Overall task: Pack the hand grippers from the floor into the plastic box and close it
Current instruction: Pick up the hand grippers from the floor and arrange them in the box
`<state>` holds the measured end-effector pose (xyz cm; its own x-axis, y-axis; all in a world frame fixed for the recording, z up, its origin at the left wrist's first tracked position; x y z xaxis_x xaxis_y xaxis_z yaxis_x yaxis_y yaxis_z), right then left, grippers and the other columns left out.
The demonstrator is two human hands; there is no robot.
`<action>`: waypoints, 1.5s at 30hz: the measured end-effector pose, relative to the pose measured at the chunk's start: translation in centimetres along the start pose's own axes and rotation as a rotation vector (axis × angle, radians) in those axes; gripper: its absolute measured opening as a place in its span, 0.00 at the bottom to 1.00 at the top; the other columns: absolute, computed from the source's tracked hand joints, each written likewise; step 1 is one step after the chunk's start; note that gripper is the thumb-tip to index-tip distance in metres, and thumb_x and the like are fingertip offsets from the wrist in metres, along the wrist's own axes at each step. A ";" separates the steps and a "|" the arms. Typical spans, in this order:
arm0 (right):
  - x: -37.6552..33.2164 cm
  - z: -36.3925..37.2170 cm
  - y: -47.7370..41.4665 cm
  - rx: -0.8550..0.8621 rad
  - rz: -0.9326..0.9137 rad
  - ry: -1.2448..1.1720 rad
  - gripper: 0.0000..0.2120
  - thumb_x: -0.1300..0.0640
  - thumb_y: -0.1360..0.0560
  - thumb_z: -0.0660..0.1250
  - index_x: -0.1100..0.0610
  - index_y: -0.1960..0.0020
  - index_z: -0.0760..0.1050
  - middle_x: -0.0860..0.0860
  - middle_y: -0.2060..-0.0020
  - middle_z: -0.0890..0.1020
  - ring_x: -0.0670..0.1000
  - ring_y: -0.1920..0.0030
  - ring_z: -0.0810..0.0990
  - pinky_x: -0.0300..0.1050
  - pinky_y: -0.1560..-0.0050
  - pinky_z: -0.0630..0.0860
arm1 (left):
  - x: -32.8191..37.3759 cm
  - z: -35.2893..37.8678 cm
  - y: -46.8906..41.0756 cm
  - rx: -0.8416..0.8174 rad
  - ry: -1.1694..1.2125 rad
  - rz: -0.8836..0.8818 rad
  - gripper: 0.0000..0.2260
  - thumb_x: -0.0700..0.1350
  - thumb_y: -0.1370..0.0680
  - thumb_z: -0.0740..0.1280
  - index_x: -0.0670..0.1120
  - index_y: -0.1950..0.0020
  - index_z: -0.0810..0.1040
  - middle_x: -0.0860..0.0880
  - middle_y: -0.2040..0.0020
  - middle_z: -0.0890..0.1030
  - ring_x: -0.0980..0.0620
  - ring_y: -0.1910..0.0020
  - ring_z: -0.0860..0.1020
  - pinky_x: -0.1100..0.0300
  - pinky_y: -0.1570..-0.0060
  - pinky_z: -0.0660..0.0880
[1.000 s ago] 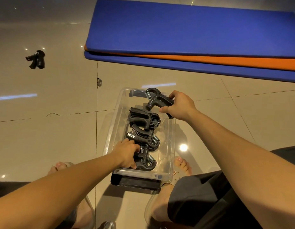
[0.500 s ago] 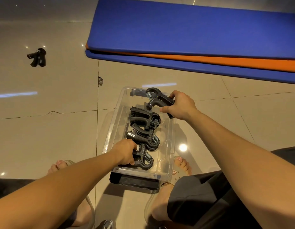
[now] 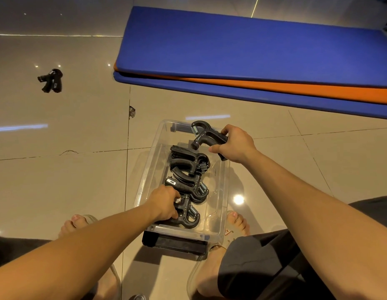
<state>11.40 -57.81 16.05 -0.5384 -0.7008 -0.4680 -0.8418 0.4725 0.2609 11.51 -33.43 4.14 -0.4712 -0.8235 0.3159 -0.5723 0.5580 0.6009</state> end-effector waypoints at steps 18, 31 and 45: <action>-3.3 -0.4 2.4 0.117 -0.114 0.026 0.29 0.39 0.33 0.77 0.52 0.40 0.73 0.50 0.49 0.78 0.53 0.53 0.79 0.46 0.56 0.73 | 6.2 -12.9 3.1 0.557 1.321 0.043 0.07 0.39 0.22 0.72 0.50 0.47 0.82 0.46 0.54 0.85 0.50 0.56 0.84 0.58 0.53 0.82; -4.2 -3.1 1.7 -0.076 -0.053 -0.491 0.12 0.51 0.19 0.67 0.57 0.40 0.79 0.57 0.54 0.84 0.56 0.57 0.85 0.50 0.60 0.82 | 2.8 -17.7 2.4 0.229 0.908 0.248 0.09 0.40 0.19 0.66 0.47 0.44 0.85 0.48 0.52 0.86 0.54 0.56 0.81 0.62 0.55 0.77; -0.4 0.7 2.0 -0.281 0.374 -0.897 0.10 0.62 0.17 0.64 0.70 0.44 0.75 0.62 0.64 0.84 0.58 0.67 0.86 0.49 0.67 0.84 | 4.1 -11.7 2.5 0.424 0.398 0.275 0.37 0.60 0.37 0.80 0.52 0.30 0.75 0.54 0.41 0.83 0.57 0.45 0.80 0.60 0.43 0.78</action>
<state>9.96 -56.21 16.18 -0.6396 0.1819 -0.7469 -0.6655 0.3552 0.6564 16.06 -36.60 15.53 -0.4002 -0.5738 0.7145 -0.7202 0.6791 0.1420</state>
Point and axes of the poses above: each hand's wrist, its own y-axis away from the middle knuckle, its own z-axis out of the palm, x = y × z, the point moved 3 cm from there along -y, towards the middle knuckle
